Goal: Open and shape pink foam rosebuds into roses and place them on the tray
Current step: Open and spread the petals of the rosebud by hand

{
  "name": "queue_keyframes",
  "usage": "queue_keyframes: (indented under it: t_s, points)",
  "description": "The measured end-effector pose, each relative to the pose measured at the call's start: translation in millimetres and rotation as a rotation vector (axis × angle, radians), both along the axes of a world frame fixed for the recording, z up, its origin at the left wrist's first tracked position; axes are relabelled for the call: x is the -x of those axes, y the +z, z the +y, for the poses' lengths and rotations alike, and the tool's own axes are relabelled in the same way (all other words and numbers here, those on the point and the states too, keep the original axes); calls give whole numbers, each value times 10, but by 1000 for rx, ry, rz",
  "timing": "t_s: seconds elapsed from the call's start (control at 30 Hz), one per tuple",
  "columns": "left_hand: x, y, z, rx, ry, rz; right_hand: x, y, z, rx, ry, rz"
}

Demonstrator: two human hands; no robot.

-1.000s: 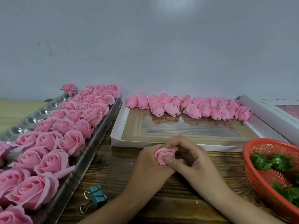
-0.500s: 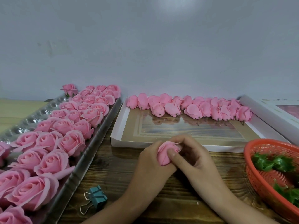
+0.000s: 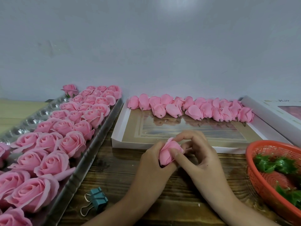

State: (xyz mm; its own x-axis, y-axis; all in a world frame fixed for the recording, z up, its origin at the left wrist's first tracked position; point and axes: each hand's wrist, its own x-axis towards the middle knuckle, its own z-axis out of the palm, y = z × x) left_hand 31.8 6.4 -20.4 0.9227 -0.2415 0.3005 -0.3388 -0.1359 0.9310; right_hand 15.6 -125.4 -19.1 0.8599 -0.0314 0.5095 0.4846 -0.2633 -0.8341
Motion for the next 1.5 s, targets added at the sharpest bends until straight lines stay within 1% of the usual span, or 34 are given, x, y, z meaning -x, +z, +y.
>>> queue_keyframes:
  t_s: [0.17, 0.33, 0.47, 0.67, 0.8, 0.97, 1.17, 1.33, 1.5]
  points:
    - [-7, -26, 1, -17, -7, 6, 6, 24, 3, 59, -25, -51]
    - [-6, -30, -1, -38, -24, -7, 19, 54, 3, 63, -40, -90]
    - [-6, -17, -11, -28, -21, -13, 34, 76, 12, 63, -44, -96]
    - [-21, -24, -10, 3, -40, 13, 73, 107, 51, 135, -19, -130]
    - [-9, -28, -4, -48, -37, -48, 65, 91, 45, 120, -40, -97]
    - [-6, -46, -3, -82, -57, -71, 43, 77, 51, 149, -76, -134]
    - [-1, -41, 4, -77, -74, -86, 56, 40, 42, 121, -91, -24]
    - [28, 5, 3, -99, -81, -134, 49, 49, 46, 163, -129, -26]
    - [37, -10, 2, -134, -56, -133, 59, 53, 52, 163, -135, -17]
